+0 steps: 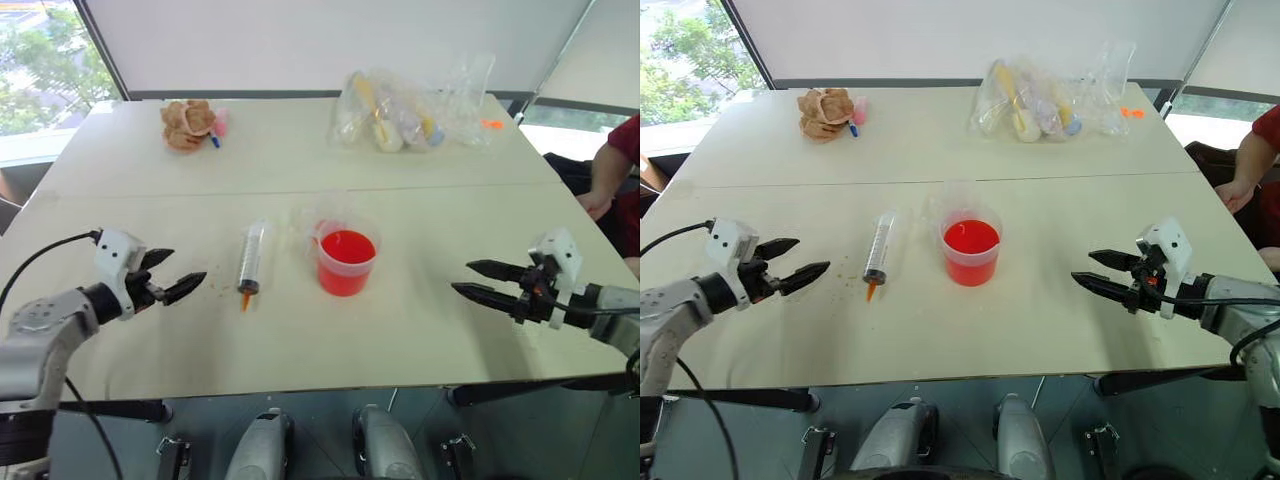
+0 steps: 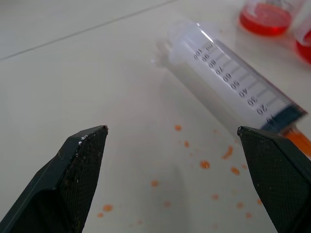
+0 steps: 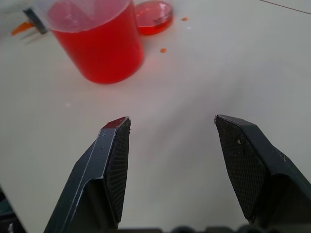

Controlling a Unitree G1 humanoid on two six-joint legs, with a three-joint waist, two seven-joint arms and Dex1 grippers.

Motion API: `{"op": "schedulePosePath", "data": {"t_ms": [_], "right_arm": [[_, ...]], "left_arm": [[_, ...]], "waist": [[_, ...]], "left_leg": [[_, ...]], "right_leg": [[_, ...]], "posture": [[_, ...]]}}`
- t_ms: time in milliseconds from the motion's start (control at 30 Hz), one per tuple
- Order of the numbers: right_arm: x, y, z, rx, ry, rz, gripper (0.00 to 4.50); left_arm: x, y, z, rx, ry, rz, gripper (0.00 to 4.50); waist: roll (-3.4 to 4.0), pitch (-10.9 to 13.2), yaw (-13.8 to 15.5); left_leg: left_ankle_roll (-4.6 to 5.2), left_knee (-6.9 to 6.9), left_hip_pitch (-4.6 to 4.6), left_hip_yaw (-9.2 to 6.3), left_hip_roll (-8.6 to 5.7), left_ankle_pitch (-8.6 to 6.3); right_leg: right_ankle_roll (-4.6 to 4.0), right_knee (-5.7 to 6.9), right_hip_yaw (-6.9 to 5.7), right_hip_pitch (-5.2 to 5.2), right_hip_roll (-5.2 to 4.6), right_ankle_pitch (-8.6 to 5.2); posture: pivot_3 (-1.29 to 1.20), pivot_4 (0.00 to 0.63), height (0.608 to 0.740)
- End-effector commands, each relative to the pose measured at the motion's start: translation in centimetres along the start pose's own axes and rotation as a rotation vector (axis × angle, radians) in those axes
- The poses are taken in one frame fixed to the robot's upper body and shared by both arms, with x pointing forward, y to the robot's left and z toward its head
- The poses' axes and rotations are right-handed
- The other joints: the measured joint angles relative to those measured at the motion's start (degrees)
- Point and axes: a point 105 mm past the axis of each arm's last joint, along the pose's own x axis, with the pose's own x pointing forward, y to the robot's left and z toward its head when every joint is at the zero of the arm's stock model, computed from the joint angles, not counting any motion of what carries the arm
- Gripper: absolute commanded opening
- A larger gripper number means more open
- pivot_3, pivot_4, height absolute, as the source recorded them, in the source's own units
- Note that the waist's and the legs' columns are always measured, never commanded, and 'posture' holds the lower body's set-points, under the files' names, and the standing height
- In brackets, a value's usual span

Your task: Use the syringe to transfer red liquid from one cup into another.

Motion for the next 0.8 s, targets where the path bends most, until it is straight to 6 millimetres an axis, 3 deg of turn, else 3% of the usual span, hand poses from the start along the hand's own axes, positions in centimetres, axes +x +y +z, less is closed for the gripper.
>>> {"op": "schedulePosePath", "data": {"t_ms": [33,233,667,800], "right_arm": [[0.2,1.0,1.2,-0.036,-0.013,0.034,2.87],[0.8,1.3,1.1,-0.019,-0.016,0.013,2.87],[1.2,1.4,1.0,-0.039,-0.001,0.004,2.87],[1.3,1.2,1.4,-0.096,0.01,-0.003,2.87]], "left_arm": [[0.0,-0.3,0.7,0.008,-0.02,-0.029,4.49],[0.6,-0.5,0.5,0.0,-0.022,-0.006,4.49],[1.7,-0.5,2.8,0.012,-0.049,0.017,4.49],[2.2,-1.8,4.8,-0.058,0.018,-0.105,4.49]], "waist": [[-0.02,0.01,0.08],[-0.03,0.01,0.2],[-0.03,0.02,0.12],[-0.09,0.06,0.19]], "left_leg": [[0.01,0.0,-0.01,0.0,0.01,0.0],[0.03,0.0,-0.08,-0.02,-0.01,-0.02],[0.06,-0.06,-0.1,-0.01,-0.03,-0.04],[0.06,-0.06,-0.12,-0.04,-0.03,-0.04]], "right_leg": [[0.0,-0.01,0.0,0.0,-0.01,0.0],[0.02,-0.1,-0.04,-0.01,-0.23,0.01],[0.03,-0.21,-0.06,-0.01,-0.23,0.02],[0.03,-0.21,-0.12,0.0,-0.1,0.02]], "posture": [[0.0,0.15,0.74],[0.0,0.15,0.74],[0.0,0.15,0.74],[0.0,0.15,0.74]]}}
